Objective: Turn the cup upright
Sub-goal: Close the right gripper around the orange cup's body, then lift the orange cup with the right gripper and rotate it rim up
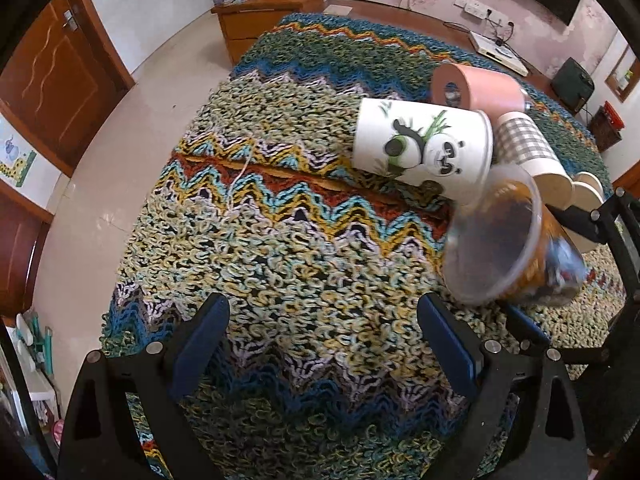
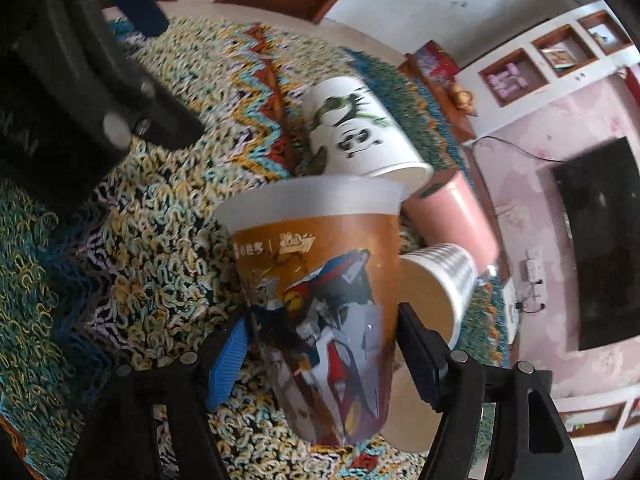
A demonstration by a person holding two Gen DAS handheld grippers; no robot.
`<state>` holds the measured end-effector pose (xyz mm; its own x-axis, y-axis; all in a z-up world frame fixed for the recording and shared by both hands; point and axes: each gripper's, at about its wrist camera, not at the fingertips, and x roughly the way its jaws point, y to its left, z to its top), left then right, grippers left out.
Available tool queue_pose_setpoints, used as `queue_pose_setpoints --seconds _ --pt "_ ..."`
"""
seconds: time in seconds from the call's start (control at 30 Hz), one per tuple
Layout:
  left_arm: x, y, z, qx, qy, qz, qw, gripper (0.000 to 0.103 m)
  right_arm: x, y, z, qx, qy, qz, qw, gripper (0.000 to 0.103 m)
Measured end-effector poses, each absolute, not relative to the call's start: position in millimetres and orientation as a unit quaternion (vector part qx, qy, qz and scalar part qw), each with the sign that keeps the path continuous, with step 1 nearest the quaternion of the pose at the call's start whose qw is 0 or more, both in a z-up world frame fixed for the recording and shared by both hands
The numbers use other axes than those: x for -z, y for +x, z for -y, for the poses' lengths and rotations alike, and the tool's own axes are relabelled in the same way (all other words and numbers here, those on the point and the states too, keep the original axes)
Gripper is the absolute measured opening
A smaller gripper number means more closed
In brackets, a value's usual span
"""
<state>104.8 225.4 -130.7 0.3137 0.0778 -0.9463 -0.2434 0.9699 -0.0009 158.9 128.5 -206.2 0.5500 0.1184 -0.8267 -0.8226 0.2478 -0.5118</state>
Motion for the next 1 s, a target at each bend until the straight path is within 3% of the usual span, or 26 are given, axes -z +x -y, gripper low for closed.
queue_pose_setpoints --seconds 0.37,0.63,0.8,1.0 --pt "118.2 94.7 -228.0 -0.092 -0.077 -0.57 0.813 0.096 169.1 168.8 -103.6 -0.334 -0.32 -0.49 0.739 0.07" --pt "97.7 77.7 -218.3 -0.074 -0.071 -0.56 0.822 0.096 162.4 153.5 -54.7 -0.251 -0.045 -0.646 0.719 0.07" --pt "86.3 62.7 -212.2 -0.063 -0.066 -0.553 0.828 0.096 171.7 127.7 -31.3 -0.195 0.111 -0.691 0.687 0.07" --pt "74.7 47.1 -210.7 -0.056 -0.059 -0.546 0.834 0.096 184.6 101.1 -14.2 -0.129 0.217 -0.696 0.672 0.071"
